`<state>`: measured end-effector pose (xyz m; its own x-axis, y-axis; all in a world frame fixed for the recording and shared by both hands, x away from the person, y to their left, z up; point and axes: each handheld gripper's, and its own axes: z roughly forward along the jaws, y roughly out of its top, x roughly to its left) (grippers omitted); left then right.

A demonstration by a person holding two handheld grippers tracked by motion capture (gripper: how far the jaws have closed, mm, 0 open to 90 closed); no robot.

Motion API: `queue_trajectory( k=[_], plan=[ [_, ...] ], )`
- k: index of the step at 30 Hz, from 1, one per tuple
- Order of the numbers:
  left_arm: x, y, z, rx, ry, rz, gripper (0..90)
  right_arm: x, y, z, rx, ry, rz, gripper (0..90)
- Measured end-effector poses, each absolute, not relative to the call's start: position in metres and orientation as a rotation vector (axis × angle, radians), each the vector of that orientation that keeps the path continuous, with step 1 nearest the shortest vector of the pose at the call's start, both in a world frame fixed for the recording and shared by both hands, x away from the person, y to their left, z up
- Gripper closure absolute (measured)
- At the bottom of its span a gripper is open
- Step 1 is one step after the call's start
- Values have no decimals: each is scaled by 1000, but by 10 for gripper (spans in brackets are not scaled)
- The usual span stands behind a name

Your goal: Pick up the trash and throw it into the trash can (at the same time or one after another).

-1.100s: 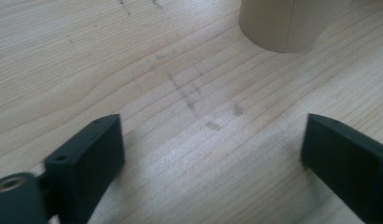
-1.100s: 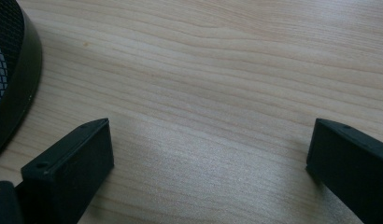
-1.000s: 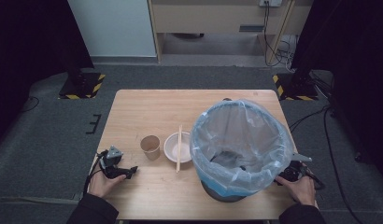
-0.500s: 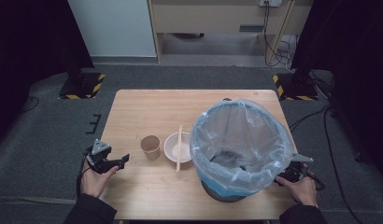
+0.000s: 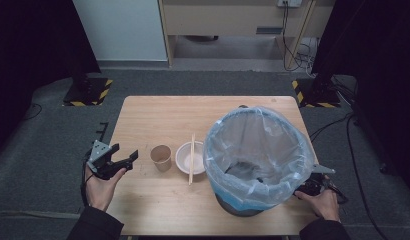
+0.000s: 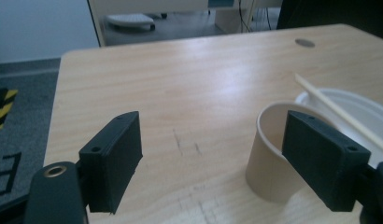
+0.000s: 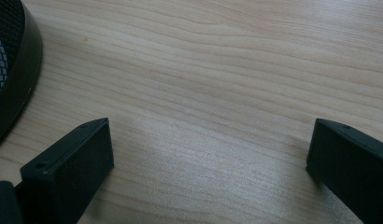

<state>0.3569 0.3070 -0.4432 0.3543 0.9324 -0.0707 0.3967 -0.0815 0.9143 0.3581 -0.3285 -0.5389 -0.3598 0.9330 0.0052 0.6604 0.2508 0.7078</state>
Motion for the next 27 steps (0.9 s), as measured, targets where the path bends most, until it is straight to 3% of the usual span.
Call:
queue_trajectory(
  k=[13, 27],
  plan=[
    [378, 278, -427, 1630, 1129, 653, 262, 358, -329, -539, 1451, 2111, 880, 7],
    [404, 252, -469, 1817, 1178, 564, 409, 359, -328, -539, 1453, 2111, 881, 7]
  ],
)
